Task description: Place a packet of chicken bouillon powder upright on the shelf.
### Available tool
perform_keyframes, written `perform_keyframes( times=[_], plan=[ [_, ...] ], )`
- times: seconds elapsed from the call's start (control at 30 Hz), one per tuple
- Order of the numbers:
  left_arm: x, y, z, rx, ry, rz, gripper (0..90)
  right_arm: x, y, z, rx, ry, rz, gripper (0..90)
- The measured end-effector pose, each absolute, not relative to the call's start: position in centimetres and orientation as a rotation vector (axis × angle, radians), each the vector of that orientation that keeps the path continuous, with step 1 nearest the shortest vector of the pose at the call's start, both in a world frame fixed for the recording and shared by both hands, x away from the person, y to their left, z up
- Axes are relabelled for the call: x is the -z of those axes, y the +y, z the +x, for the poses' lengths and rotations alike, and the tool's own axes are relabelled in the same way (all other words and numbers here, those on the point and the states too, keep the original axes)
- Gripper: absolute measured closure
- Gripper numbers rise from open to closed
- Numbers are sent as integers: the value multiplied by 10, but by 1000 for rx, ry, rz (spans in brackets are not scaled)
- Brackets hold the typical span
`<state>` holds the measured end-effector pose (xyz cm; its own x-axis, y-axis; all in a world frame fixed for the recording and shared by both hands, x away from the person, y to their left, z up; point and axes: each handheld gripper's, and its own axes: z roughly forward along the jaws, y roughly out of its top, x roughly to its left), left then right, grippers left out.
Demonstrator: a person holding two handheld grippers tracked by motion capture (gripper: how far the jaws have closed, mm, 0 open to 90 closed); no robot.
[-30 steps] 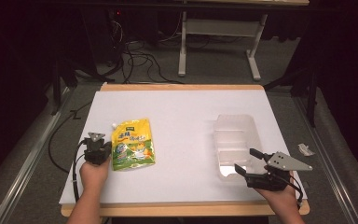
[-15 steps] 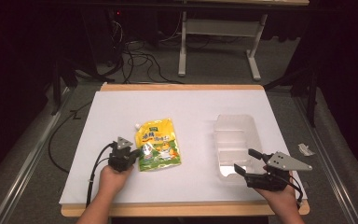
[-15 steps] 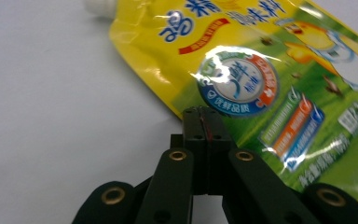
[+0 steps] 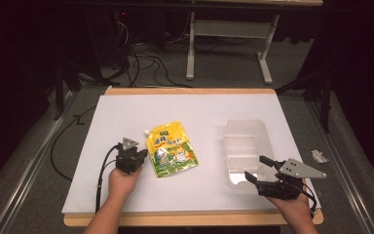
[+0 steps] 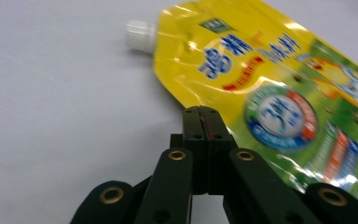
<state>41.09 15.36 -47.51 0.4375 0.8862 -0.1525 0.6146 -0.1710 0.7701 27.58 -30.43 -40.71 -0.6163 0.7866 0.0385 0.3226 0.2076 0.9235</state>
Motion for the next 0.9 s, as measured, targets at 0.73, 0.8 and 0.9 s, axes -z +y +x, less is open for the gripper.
perform_keyframes(
  times=[0.73,0.8,0.9],
  plan=[
    [486,161,467,-168,1386,1661,488,411,-297,277,-1371,2070,1025,225],
    [487,161,471,-128,1389,1673,479,411,-297,277,-1371,2070,1027,225],
    [487,159,472,-107,1381,1678,499,411,-298,277,-1371,2068,1025,225]
  ],
)
